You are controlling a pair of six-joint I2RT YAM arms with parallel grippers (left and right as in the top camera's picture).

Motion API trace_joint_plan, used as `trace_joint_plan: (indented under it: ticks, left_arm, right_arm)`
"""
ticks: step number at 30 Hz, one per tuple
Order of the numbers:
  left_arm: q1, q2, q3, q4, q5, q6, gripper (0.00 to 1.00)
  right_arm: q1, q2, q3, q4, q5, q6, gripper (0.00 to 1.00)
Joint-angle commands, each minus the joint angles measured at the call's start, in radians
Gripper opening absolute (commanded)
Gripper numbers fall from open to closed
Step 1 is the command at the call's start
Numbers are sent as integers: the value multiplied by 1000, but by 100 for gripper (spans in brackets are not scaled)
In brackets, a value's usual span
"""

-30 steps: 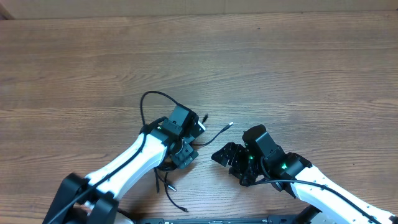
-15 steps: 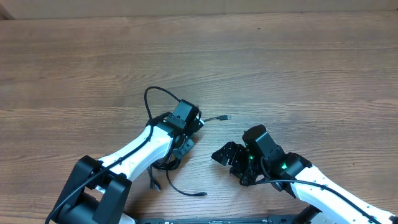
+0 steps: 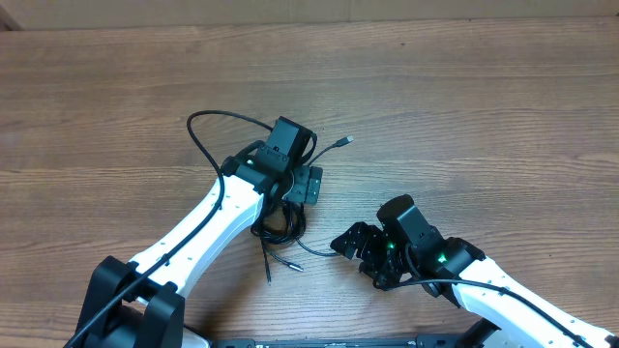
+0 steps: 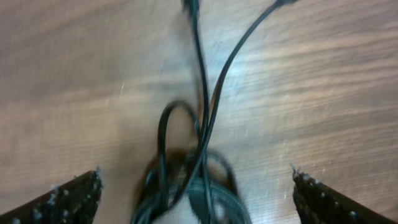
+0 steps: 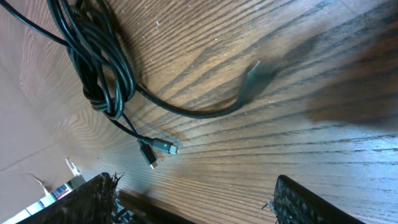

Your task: Untangle cables

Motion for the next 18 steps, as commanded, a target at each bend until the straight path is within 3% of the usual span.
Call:
trace_joint_plan:
  ticks: [1,3,6,8,12,18]
  left_arm:
    - [4,-11,4,-103,-8,-58,100]
    - [16,-11,4,-187,-51,-154,99]
    - [56,-11,3,-322,-121,-443,100]
    - [90,-11,-6,-360,-107,-560,99]
    - [137,-10,-34,-332,-85,-566,100]
    - [164,0,-73,-229,-81,-453,97]
  right_arm:
    - [4,0,14,2,18,-41,80]
    - [4,0,14,0,18,-53,82]
    - [4,0,14,-2,18,-53,83]
    - [4,0,14,-1,18,-53,83]
    - [4,0,14,-2,18,-53,83]
    - [4,0,14,-5,18,-56,83]
